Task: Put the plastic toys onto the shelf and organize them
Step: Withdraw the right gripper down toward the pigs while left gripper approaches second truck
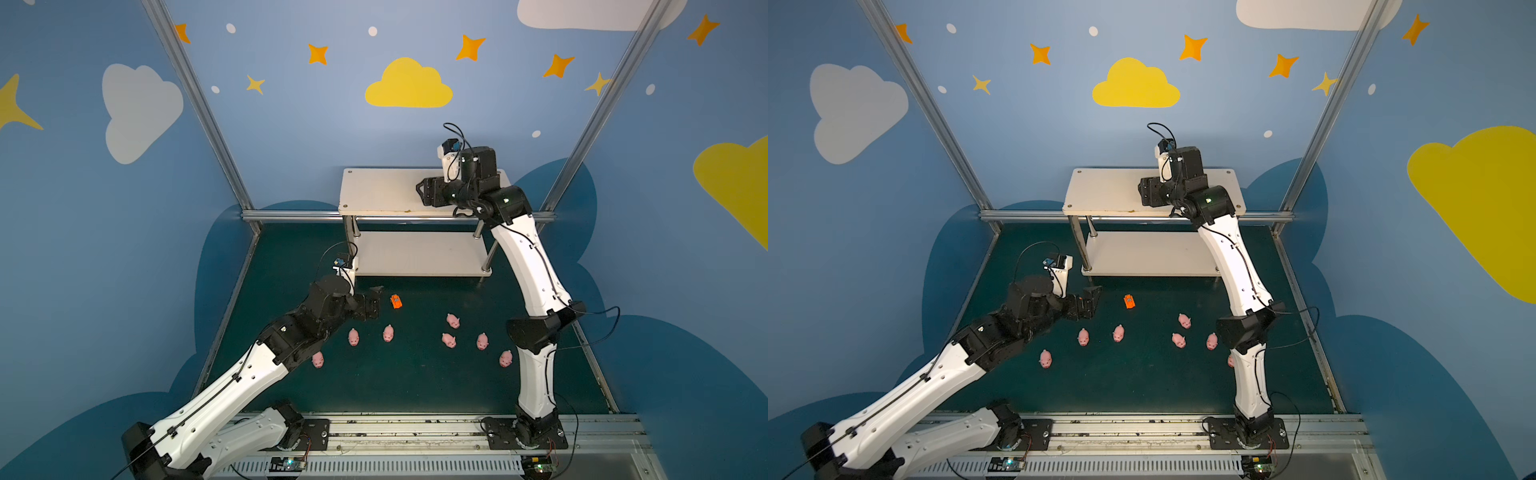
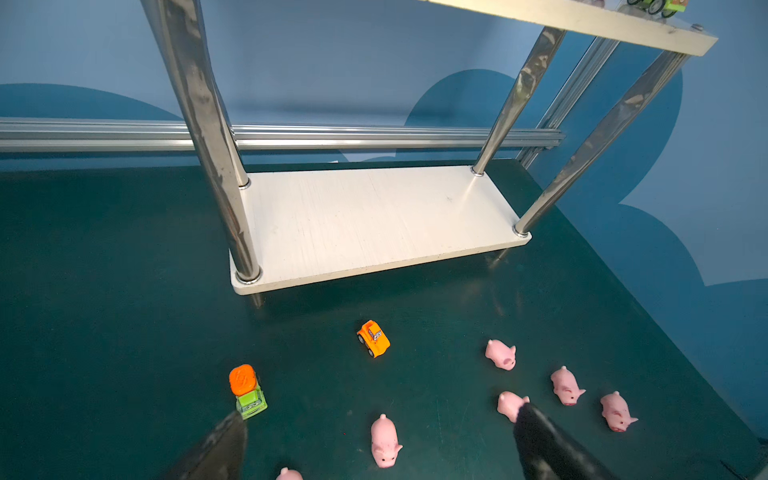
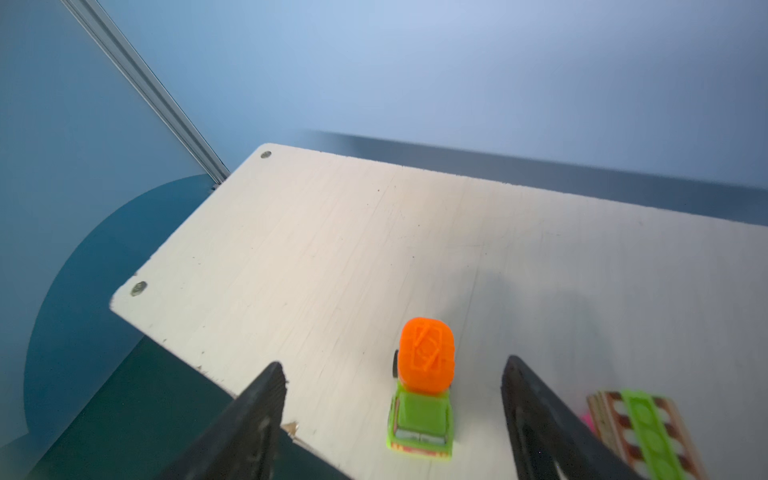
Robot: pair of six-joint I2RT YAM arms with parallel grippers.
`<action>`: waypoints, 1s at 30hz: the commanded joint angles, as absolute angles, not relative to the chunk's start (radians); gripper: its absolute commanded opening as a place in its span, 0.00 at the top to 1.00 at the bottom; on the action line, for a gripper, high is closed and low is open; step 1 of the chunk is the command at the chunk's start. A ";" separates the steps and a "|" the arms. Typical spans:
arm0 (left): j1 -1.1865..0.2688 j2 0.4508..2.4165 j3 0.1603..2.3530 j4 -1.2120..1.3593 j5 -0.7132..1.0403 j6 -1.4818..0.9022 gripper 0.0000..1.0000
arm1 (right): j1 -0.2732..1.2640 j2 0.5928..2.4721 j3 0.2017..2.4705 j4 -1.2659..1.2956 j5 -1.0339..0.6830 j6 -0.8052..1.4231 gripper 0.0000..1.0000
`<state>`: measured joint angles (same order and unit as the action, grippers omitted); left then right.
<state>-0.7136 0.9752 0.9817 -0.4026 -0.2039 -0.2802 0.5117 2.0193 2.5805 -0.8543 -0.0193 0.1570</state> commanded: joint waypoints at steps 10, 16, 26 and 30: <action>-0.713 0.901 0.955 -0.489 -0.227 -0.370 0.00 | 0.591 1.416 1.813 -0.616 0.055 0.184 0.17; -0.732 0.847 0.845 -0.473 -0.231 -0.487 0.00 | 0.636 1.127 1.346 -0.538 0.040 0.289 0.17; -0.768 0.796 0.696 -0.504 -0.352 -0.640 0.00 | 0.694 0.924 0.841 -0.323 -0.066 0.458 0.17; -0.767 0.819 0.659 -0.515 -0.408 -0.679 0.00 | 0.708 0.929 0.776 -0.282 -0.082 0.476 0.17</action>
